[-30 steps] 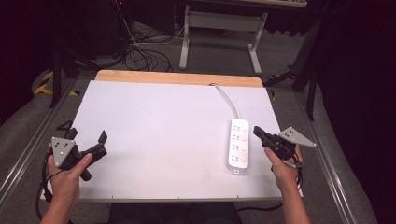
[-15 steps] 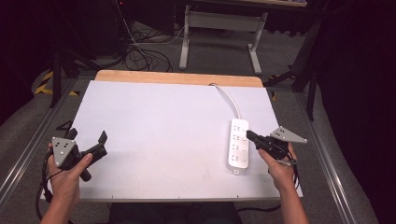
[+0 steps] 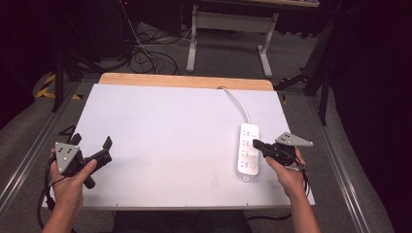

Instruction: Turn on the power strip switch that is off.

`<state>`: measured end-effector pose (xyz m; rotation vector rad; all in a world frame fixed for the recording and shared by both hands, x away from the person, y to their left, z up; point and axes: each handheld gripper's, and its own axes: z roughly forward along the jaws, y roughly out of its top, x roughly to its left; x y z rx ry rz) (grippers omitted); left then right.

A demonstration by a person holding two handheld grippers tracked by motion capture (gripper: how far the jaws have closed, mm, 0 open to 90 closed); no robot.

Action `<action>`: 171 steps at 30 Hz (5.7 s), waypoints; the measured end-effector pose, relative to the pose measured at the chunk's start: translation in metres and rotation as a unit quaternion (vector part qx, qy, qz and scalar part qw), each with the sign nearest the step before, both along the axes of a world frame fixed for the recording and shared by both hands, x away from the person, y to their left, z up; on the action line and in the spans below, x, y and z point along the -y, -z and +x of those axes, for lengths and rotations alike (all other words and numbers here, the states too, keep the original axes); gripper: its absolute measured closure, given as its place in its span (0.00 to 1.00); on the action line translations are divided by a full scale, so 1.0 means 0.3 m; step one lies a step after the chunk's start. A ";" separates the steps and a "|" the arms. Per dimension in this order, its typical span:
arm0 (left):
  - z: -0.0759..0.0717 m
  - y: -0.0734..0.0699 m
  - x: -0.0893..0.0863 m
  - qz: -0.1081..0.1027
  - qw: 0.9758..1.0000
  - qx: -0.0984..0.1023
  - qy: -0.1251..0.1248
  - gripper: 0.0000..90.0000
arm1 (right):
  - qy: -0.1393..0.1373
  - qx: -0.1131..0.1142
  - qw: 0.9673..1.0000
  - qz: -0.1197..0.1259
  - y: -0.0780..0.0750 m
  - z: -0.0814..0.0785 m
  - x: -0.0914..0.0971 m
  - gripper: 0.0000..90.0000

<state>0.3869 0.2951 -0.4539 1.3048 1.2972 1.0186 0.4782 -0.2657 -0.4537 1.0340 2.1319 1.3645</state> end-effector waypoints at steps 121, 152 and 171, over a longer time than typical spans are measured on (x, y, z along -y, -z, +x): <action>-0.028 0.004 -0.009 0.021 1.000 -0.005 0.003 0.07 | 0.030 -0.116 0.990 -0.074 0.032 0.020 -0.030 1.00; -0.024 0.003 -0.007 0.022 1.000 -0.008 0.006 0.07 | 0.031 -0.095 0.992 -0.083 0.033 0.012 -0.042 1.00; -0.020 0.003 -0.004 0.018 1.000 -0.008 0.011 0.07 | 0.030 -0.005 0.999 -0.010 -0.010 -0.014 -0.014 1.00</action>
